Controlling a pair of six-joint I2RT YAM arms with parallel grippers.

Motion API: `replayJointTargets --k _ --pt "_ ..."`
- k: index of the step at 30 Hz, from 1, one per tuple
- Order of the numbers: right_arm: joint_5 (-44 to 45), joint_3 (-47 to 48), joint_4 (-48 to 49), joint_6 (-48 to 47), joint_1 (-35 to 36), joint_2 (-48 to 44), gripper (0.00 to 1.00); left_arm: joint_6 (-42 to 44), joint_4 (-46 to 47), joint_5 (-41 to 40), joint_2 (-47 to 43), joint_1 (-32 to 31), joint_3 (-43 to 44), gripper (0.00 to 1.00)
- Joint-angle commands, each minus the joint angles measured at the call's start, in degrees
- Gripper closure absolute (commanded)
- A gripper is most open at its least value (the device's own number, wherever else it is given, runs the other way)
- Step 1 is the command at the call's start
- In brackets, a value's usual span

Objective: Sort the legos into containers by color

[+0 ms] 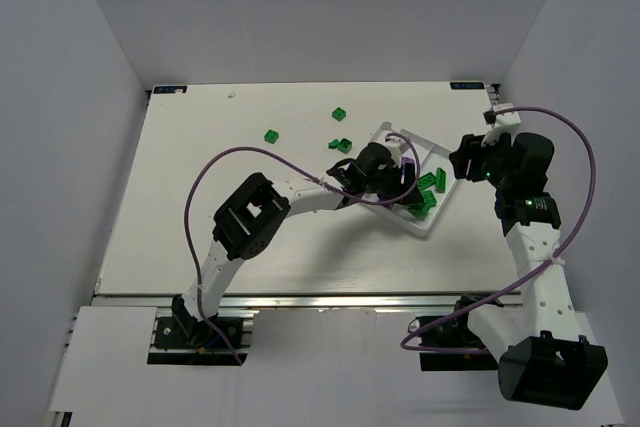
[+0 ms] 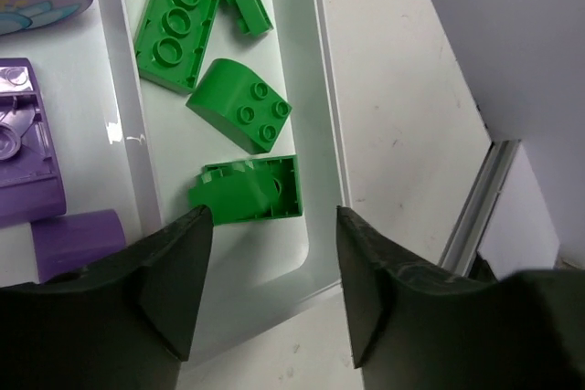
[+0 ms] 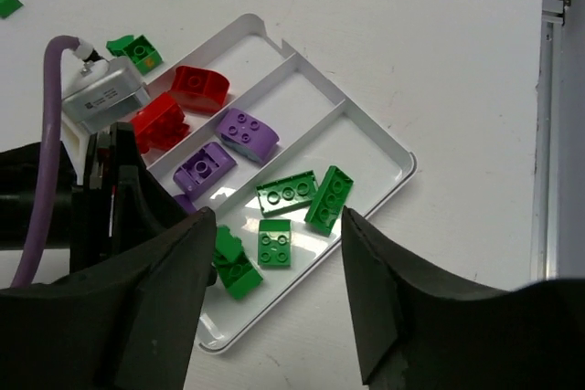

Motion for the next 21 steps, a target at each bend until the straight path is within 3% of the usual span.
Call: replayJointTargets --k 1,2,4,9,11,13,16,17,18,19,20,21 --pt "-3.69 0.48 0.47 -2.08 -0.24 -0.67 0.36 0.62 -0.31 -2.21 -3.69 -0.57 0.0 0.31" --pt "-4.31 0.83 0.38 -2.78 -0.32 -0.58 0.31 0.62 -0.04 -2.47 -4.23 -0.57 -0.45 0.27" --pt "-5.62 1.18 0.64 -3.05 -0.32 -0.05 0.11 0.7 0.31 -2.38 -5.2 -0.57 -1.5 0.27" --pt "-7.12 2.76 2.83 -5.15 -0.24 0.91 0.11 1.32 1.62 -5.88 -13.88 -0.14 -5.71 0.3" --pt "-10.36 3.72 3.98 -6.39 -0.32 2.4 0.11 -0.34 4.17 -9.58 -18.8 2.05 -12.27 0.51" --pt "-15.01 6.52 3.46 -7.8 -0.32 4.16 0.16 -2.19 6.1 -11.16 -26.36 4.42 -17.48 0.83" --pt "-22.29 12.31 1.7 -7.45 -0.32 10.56 0.47 -1.68 2.62 -13.36 -35.41 9.78 -25.13 0.92" --pt "-23.72 14.34 -0.31 -7.1 -0.06 12.93 0.59 -1.06 1.29 -15.2 -37.7 12.23 -26.63 0.92" --pt "-24.35 16.63 -1.89 -6.83 1.07 18.35 0.84 -0.1 -0.12 -15.82 -39.81 13.56 -29.51 0.9" --pt "-23.31 19.26 -3.91 -6.66 2.21 21.28 0.91 0.0 -3.0 -16.18 -43.83 15.06 -30.85 0.85" --pt "-21.91 24.42 -7.84 -6.83 3.36 24.44 0.92 -0.09 -4.51 -17.83 -45.7 17.77 -32.08 0.6" --pt "-20.67 26.99 -9.88 -7.01 6.59 30.39 0.85 -0.96 -6.09 -20.81 -47.63 19.36 -34.53 0.44"
